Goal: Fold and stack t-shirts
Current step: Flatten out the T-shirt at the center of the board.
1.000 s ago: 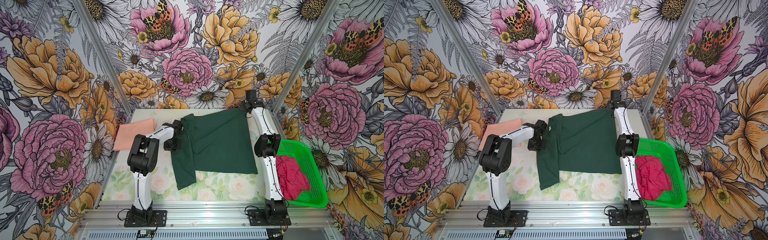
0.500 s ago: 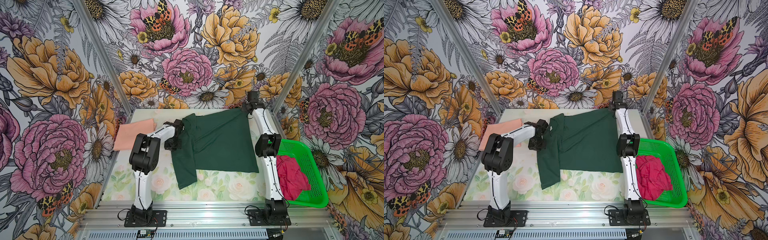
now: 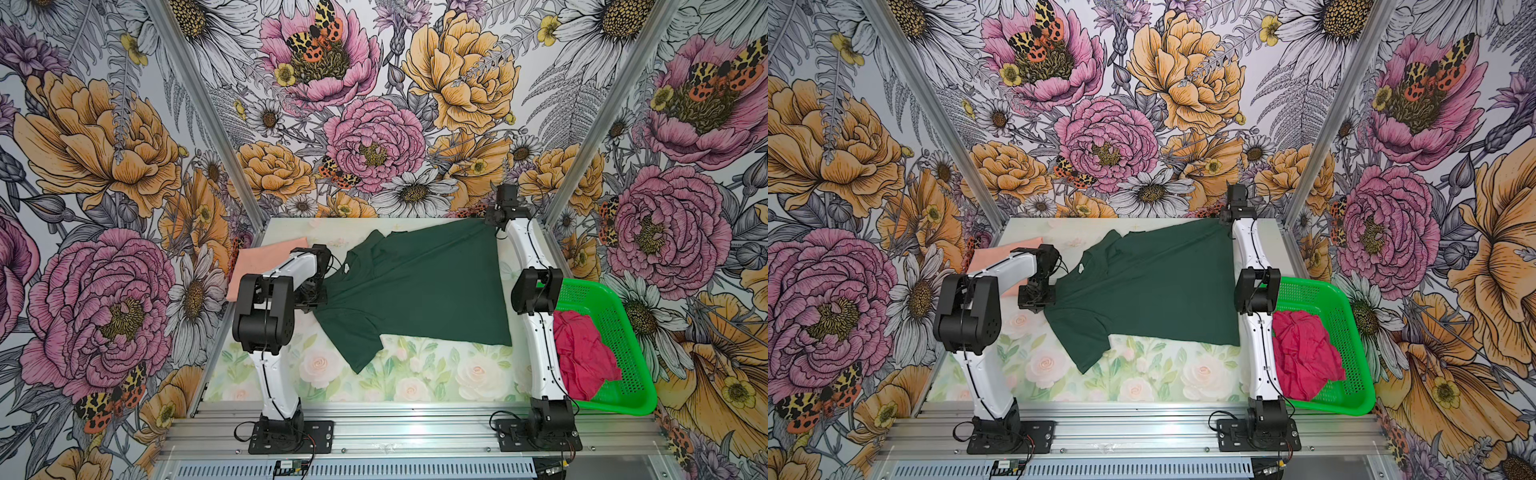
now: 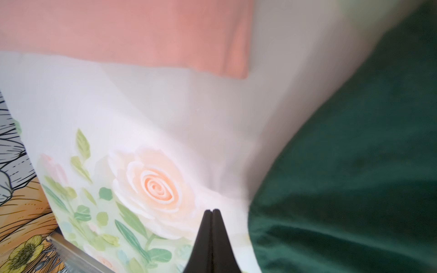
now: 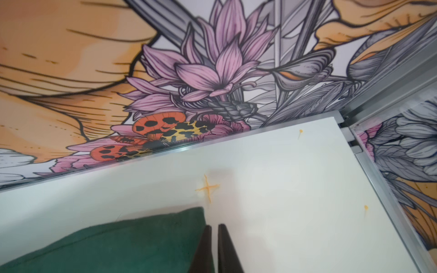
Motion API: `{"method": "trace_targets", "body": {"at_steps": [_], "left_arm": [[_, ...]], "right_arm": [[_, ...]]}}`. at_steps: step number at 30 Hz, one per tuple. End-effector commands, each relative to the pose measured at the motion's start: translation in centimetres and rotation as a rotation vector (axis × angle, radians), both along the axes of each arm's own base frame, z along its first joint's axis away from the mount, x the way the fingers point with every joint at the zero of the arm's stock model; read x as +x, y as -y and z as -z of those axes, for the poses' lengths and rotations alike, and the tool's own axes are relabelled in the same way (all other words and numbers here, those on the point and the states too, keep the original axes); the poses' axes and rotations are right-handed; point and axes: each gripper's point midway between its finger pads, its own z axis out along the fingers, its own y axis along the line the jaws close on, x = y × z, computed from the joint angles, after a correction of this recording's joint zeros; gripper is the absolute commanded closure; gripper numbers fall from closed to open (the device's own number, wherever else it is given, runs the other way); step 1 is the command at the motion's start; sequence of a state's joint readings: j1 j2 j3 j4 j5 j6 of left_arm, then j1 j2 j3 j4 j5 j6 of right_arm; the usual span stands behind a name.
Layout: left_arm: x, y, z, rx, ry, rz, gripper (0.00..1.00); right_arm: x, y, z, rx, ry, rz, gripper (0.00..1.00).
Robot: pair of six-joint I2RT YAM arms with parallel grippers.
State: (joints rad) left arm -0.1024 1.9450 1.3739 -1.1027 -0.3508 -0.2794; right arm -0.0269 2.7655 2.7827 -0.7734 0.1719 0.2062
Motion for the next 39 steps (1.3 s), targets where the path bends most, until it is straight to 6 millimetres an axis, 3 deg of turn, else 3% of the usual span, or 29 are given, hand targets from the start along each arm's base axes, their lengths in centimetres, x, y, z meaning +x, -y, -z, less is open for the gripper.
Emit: {"method": "trace_targets", "body": {"at_steps": [1, 3, 4, 5, 7, 8, 10, 12, 15, 20, 24, 27, 31, 35, 39], "left_arm": [[0.7, -0.9, -2.5, 0.075, 0.061, 0.020, 1.00], [1.6, -1.1, -4.6, 0.135, 0.139, 0.027, 1.00], [2.2, -0.8, -5.8, 0.164, 0.183, 0.049, 1.00], [3.0, -0.1, -8.2, 0.181, 0.272, 0.075, 1.00], [5.0, 2.1, -10.6, 0.142, 0.394, 0.128, 1.00], [6.2, 3.4, -11.3, 0.091, 0.442, 0.145, 0.91], [9.2, 6.2, -11.0, -0.048, 0.482, 0.175, 0.87], [12.8, 8.9, -8.3, -0.156, 0.465, 0.206, 0.86], [17.1, 12.9, -5.1, -0.288, 0.440, 0.246, 0.97], [22.3, 15.4, -2.0, -0.350, 0.458, 0.281, 1.00], [23.9, 15.9, -0.4, -0.431, 0.456, 0.268, 0.99], [24.1, 15.2, -0.6, -0.403, 0.461, 0.281, 0.98], [24.4, 14.5, -1.8, -0.367, 0.484, 0.308, 0.97], [26.1, 14.4, -4.4, -0.346, 0.557, 0.326, 0.97], [28.4, 15.6, -4.2, -0.411, 0.607, 0.336, 0.94]], "right_arm": [[0.3, -0.1, 1.3, 0.013, -0.008, -0.028, 0.44], [0.2, -0.2, 1.4, 0.013, -0.015, -0.034, 0.17], [0.1, -0.4, 1.3, 0.016, -0.017, -0.042, 0.12], [0.0, -0.7, 1.2, 0.025, -0.019, -0.057, 0.10], [0.0, -1.6, 0.7, 0.067, -0.015, -0.099, 0.10], [-0.1, -2.4, 0.5, 0.099, -0.011, -0.120, 0.10], [-0.1, -3.7, -0.1, 0.150, -0.004, -0.145, 0.11], [-0.4, -5.5, -0.5, 0.175, -0.008, -0.185, 0.13], [-1.5, -8.5, -1.0, 0.164, -0.035, -0.253, 0.16], [-4.2, -13.6, -1.0, 0.180, -0.098, -0.377, 0.17], [-6.1, -16.4, -0.8, 0.213, -0.139, -0.440, 0.20], [-7.3, -18.0, -0.6, 0.206, -0.164, -0.474, 0.21], [-9.5, -20.6, 0.2, 0.242, -0.227, -0.539, 0.25], [-12.7, -22.8, 2.7, 0.242, -0.330, -0.581, 0.25], [-14.6, -24.0, 4.4, 0.239, -0.390, -0.597, 0.28]]}}
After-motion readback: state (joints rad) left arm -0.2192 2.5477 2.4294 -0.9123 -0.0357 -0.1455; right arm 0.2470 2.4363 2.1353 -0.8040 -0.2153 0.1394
